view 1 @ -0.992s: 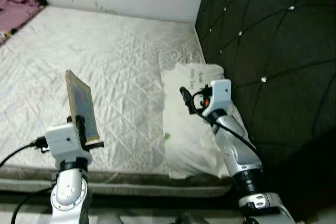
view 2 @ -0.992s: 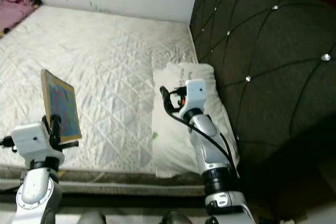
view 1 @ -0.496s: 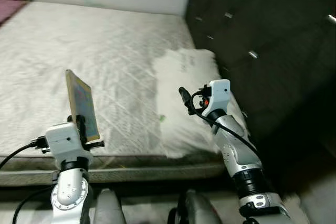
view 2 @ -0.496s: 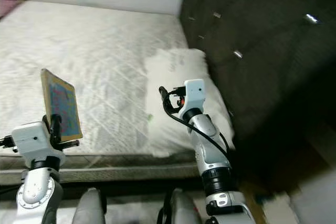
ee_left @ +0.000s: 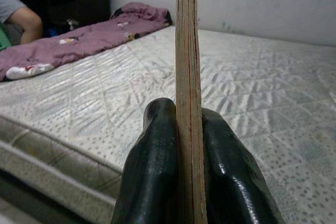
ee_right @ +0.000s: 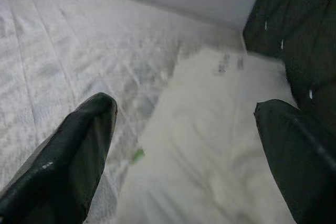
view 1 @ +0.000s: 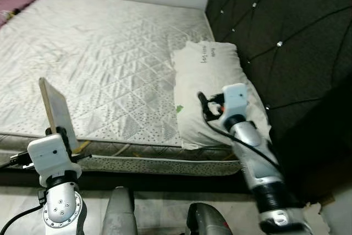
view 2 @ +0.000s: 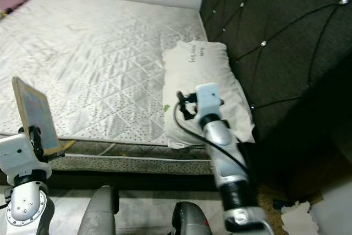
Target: Clean up the room
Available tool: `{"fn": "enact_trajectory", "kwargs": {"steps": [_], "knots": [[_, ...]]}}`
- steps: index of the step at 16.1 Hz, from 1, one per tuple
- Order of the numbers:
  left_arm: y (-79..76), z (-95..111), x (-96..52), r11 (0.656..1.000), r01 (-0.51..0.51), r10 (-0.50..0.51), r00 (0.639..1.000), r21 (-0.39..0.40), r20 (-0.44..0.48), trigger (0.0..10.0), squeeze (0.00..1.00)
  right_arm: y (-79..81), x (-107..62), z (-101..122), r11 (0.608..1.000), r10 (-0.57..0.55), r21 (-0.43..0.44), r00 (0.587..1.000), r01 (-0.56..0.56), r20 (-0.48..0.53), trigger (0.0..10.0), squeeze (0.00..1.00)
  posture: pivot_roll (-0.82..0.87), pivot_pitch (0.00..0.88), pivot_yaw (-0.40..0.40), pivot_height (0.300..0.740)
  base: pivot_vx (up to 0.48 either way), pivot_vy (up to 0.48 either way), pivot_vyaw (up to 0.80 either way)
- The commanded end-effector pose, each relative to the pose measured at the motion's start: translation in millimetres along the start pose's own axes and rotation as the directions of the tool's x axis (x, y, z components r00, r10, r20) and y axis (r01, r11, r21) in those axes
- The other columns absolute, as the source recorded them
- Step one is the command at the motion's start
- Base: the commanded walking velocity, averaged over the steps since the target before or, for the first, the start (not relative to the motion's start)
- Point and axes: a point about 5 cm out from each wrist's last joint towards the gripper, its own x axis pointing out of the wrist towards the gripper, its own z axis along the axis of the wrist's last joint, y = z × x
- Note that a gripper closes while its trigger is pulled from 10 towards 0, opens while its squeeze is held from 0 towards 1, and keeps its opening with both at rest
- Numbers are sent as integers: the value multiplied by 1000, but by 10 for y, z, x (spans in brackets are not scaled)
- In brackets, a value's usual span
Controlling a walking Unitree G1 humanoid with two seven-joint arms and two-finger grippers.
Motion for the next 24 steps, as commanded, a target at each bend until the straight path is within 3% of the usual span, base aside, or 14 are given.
{"fn": "enact_trajectory", "kwargs": {"steps": [1,2,3,5,7,8,9,12,18,20,24], "knots": [[0,132,-3,1000,-4,4,998,-9,65,10000,0,-37,-58,-114,1000,8,8,997,-7,-75,10000,0,53,0,-110,661,0,0,0],[6,113,-40,1000,1,-1,998,-2,62,10000,0,-33,-123,-241,1000,5,13,989,-3,-146,10000,0,57,0,-111,661,0,0,0],[9,68,-67,1000,2,-2,999,5,50,10000,0,-45,-102,-259,999,13,48,989,-6,-150,10000,0,55,0,-108,661,0,0,0],[-49,26,-40,1000,9,-8,999,-4,39,10000,0,-45,12,-263,994,100,-25,988,-104,-120,10000,0,67,0,-98,661,0,0,0],[-88,48,6,999,38,-37,998,-24,51,10000,0,-164,88,-242,995,97,-19,993,-99,-73,10000,0,67,0,-84,661,0,0,0],[-80,38,40,999,40,-39,998,-15,53,10000,0,-264,52,-368,994,71,-81,994,-78,-88,10000,0,73,0,-79,661,0,0,0],[-37,-23,62,999,39,-39,998,1,42,10000,0,-314,-59,-578,997,60,-40,990,-65,-125,10000,0,80,0,-73,661,0,0,0],[70,-153,88,1000,21,-21,1000,19,3,10000,0,-484,-306,-978,1000,-15,-27,977,10,-213,10000,0,81,0,-57,661,0,0,0],[22,-168,161,998,44,-45,999,38,22,10000,0,-686,-615,-1338,994,-75,-98,934,43,-349,10000,0,58,0,-45,661,0,0,0],[-94,-124,176,997,70,-71,997,34,31,10000,0,-784,-661,-1337,990,-112,-123,931,74,-347,10000,0,43,0,-43,661,0,0,0],[-164,6,151,995,97,-97,993,-1,61,10000,0,-750,-268,-739,990,-102,-105,992,94,-76,10000,0,25,0,-42,661,0,0,0]]}}
